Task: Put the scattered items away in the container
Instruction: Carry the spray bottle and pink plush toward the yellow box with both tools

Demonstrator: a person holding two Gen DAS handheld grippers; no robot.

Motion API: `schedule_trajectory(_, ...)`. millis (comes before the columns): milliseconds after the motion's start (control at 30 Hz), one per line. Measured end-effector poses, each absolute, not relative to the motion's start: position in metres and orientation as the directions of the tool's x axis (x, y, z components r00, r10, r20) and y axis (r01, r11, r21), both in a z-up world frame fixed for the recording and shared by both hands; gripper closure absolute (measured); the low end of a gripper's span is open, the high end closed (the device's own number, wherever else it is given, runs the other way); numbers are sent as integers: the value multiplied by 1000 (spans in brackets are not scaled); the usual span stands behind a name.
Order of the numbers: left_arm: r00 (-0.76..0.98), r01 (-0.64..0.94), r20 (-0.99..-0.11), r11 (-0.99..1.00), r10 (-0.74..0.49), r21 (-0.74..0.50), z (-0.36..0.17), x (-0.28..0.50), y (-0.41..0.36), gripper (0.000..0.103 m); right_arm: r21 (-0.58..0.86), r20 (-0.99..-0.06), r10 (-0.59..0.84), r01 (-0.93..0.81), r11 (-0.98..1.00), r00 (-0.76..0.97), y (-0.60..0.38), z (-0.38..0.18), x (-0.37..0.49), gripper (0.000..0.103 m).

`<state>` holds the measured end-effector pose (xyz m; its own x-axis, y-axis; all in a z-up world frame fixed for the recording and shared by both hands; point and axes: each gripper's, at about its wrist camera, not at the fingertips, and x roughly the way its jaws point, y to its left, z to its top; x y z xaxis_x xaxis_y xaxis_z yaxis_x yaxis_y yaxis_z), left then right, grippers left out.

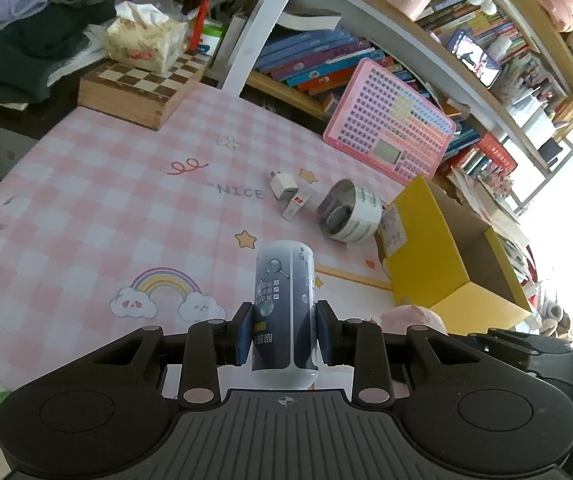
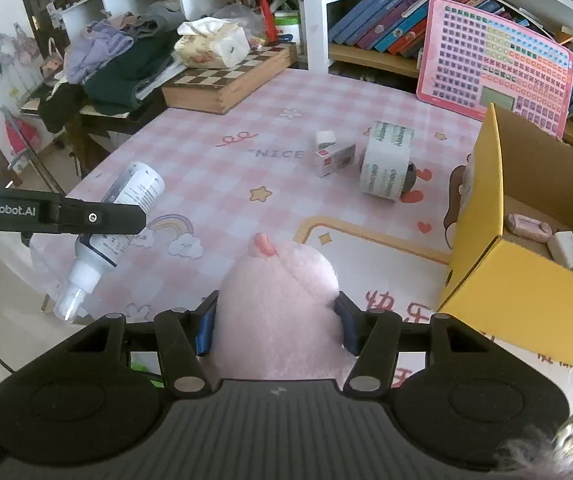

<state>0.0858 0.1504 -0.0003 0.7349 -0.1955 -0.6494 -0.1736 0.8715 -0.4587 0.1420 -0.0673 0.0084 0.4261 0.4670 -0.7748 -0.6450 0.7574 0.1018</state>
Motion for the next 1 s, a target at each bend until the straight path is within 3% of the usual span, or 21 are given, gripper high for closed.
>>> schedule_trajectory(400, 739, -128, -593, 797, -320, -590, 9, 54, 150, 73, 71, -763, 441, -617, 784, 473, -88, 21, 106, 49)
schedule_trajectory(1000, 697, -45, -582, 784, -419, -618, 9, 32, 116, 73, 110, -769, 393, -501, 858, 504, -124, 18, 59, 48)
